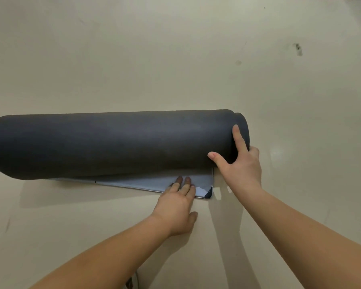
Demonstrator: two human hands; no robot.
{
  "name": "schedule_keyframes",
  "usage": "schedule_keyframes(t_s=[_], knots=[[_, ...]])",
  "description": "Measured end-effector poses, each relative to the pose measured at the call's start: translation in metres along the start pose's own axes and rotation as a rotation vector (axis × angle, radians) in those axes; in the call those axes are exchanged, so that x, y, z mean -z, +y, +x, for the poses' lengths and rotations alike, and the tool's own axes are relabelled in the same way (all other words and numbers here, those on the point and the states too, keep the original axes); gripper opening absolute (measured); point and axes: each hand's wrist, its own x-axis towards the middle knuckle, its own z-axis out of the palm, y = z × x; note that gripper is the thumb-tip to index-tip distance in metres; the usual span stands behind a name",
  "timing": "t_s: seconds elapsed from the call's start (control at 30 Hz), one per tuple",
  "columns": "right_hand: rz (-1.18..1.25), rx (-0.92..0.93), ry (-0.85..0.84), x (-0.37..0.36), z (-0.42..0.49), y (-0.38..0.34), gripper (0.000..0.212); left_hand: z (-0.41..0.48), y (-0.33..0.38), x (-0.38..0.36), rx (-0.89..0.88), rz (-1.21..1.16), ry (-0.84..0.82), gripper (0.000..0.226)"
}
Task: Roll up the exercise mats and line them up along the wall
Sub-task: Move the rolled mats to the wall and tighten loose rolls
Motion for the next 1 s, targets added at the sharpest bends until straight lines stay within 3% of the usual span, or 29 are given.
schedule_keyframes(t_s=[0.33,0.63,0.9,1.0], knots=[[0.034,-0.057,0.055,-0.029,-0.039,-0.012,0.092,-0.003,0.001,-0.023,0.01,-0.039,0.08,0.097],[-0.002,-0.047,-0.008,-0.049,-0.058,-0.025,0.095,-0.009,-0.007,-0.019,0.003,-0.045,0.071,0.092],[-0.011,-0.025,-0.008,-0.049,-0.036,-0.036,0.093,-0.032,-0.028,-0.006,0.013,-0.118,0.19,0.048],[-0.048,-0.017,-0.022,-0.053,-0.038,-0.03,0.095,-0.031,-0.059,0.03,-0.148,-0.095,0.526,0.018]])
